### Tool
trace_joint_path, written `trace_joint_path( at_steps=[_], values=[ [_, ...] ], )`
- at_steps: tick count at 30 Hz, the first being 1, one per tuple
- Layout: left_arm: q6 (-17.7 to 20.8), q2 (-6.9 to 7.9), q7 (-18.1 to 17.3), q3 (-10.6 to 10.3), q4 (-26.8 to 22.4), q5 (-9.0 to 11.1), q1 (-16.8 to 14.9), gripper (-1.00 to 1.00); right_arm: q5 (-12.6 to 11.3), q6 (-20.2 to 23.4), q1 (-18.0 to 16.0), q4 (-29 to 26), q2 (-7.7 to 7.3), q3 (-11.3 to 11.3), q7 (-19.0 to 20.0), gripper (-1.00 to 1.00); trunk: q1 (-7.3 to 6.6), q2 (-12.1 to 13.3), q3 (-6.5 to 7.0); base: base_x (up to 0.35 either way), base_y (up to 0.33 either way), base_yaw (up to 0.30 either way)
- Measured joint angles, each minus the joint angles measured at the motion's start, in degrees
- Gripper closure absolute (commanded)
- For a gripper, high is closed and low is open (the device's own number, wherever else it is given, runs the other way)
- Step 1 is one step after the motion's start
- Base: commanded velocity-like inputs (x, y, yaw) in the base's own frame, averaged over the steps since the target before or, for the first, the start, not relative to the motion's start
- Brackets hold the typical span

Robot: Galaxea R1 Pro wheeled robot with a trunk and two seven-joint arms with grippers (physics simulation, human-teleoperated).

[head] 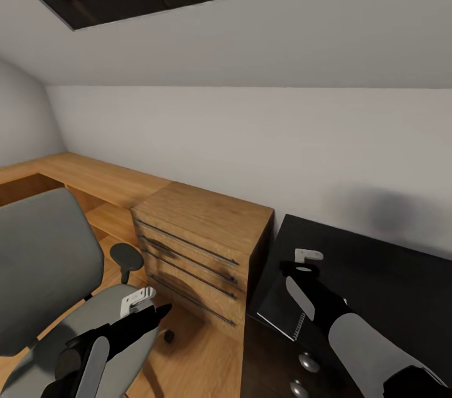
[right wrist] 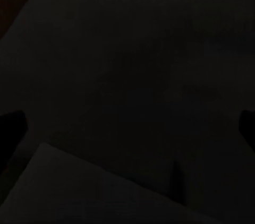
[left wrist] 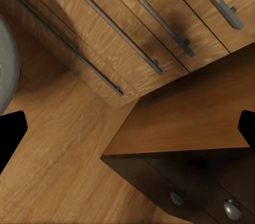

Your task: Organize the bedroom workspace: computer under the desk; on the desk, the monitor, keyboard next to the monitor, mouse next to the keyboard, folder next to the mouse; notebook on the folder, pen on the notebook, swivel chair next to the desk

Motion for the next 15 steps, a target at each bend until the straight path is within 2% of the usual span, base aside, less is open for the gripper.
trace_joint_path(
  at_steps=[15],
  values=[
    [-0.14,0.24,-0.08,0.15,0.28,-0.04,0.00,-1.00,0.14,0.22,0.00,0.06,0.32,0.34,-0.01,-1.00,0.00,0.00,0.00,-0.025,0.008,0.000]
  ],
)
